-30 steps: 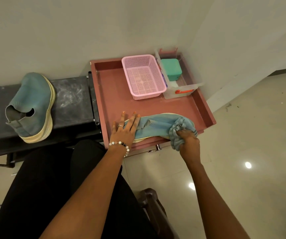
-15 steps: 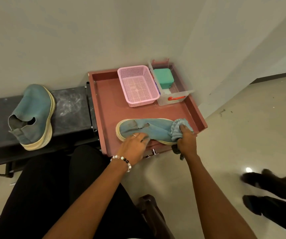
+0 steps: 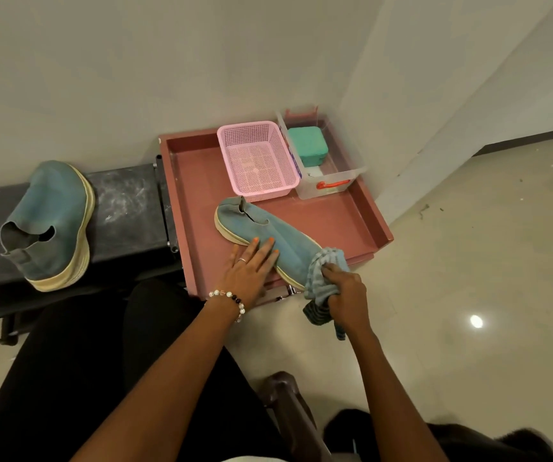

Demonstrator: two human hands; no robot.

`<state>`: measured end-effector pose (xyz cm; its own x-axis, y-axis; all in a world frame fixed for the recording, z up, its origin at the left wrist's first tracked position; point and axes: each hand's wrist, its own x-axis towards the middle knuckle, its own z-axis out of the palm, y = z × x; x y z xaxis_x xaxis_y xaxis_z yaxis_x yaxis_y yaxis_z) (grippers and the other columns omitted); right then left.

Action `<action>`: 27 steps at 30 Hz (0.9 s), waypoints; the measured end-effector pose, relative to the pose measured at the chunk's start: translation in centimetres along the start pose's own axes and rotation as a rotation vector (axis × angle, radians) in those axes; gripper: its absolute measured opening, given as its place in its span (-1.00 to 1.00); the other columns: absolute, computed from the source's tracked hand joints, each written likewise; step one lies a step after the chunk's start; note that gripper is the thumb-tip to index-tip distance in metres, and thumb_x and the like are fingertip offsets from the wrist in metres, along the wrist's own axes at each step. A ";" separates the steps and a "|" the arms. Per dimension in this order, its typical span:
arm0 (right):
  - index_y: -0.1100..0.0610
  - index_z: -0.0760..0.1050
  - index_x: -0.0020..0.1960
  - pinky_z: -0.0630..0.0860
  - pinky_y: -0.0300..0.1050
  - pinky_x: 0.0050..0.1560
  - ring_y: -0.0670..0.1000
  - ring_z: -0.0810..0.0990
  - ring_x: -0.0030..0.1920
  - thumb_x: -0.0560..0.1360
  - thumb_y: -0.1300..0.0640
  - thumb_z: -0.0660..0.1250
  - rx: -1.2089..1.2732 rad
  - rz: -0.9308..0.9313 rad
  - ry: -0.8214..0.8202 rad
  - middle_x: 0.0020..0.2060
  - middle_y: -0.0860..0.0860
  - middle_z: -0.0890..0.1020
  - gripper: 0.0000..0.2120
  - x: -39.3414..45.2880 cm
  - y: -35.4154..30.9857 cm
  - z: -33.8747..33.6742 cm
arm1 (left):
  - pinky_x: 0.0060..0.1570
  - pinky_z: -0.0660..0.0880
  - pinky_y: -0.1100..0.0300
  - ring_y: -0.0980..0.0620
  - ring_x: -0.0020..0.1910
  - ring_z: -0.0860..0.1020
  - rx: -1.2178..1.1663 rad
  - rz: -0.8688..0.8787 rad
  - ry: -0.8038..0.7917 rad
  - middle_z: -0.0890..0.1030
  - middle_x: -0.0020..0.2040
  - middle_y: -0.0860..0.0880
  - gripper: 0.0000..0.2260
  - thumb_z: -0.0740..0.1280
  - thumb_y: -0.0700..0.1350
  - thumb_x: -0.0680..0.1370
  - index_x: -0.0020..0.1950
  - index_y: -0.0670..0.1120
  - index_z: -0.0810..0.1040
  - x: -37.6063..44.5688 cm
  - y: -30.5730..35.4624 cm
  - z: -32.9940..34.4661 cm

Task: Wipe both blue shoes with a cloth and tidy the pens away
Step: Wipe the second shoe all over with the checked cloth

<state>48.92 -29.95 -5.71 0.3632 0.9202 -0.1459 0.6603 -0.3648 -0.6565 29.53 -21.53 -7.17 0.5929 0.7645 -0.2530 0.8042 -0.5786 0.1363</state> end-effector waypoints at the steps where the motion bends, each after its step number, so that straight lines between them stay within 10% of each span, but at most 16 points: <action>1: 0.18 0.53 0.26 0.38 -0.22 0.23 0.13 0.49 0.12 0.48 0.41 0.17 0.002 0.007 -0.002 0.17 0.21 0.53 -0.59 0.0 0.0 -0.1 | 0.48 -0.15 -0.10 -0.03 0.56 -0.17 0.026 -0.008 -0.019 -0.19 0.58 0.05 -0.30 0.25 -0.01 0.59 0.59 0.02 -0.12 0.0 -0.2 0.2; 12: 0.20 0.54 0.23 0.49 -0.25 0.04 -0.09 0.54 -0.05 0.35 0.48 0.09 0.408 0.086 0.489 -0.01 0.03 0.62 -0.47 1.8 -6.1 -2.1 | 0.46 -0.25 -0.11 -0.02 0.56 -0.10 0.062 -0.031 -0.047 -0.04 0.59 0.04 -0.44 0.13 -0.12 0.64 0.58 0.01 -0.06 -1.2 -0.8 -0.2; 18: 0.24 0.59 0.16 0.41 -0.11 0.24 0.20 0.58 0.13 0.31 0.33 0.13 -0.136 -0.416 -0.041 0.12 0.21 0.61 -0.53 3.6 -5.5 2.1 | 0.47 -0.20 -0.12 -0.05 0.56 -0.02 0.039 -0.024 0.003 0.04 0.58 0.02 -0.47 0.10 -0.19 0.64 0.58 -0.04 0.01 -1.4 -1.2 -0.5; 27: 0.20 0.58 0.15 0.52 -0.41 -0.14 -0.06 0.58 -0.07 0.46 0.40 0.15 0.531 0.192 0.591 -0.02 0.01 0.63 -0.63 4.5 -6.1 -4.3 | 0.42 0.17 0.05 0.01 0.56 0.00 -0.232 -0.156 0.219 0.06 0.58 0.04 -0.38 0.25 -0.13 0.58 0.58 -0.04 0.04 -0.4 -2.0 -1.3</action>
<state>49.35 -24.18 0.78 0.8230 0.5675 0.0259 0.2059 -0.2555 -0.9446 27.78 -20.29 -6.06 0.4365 0.8961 -0.0800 0.8593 -0.3889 0.3323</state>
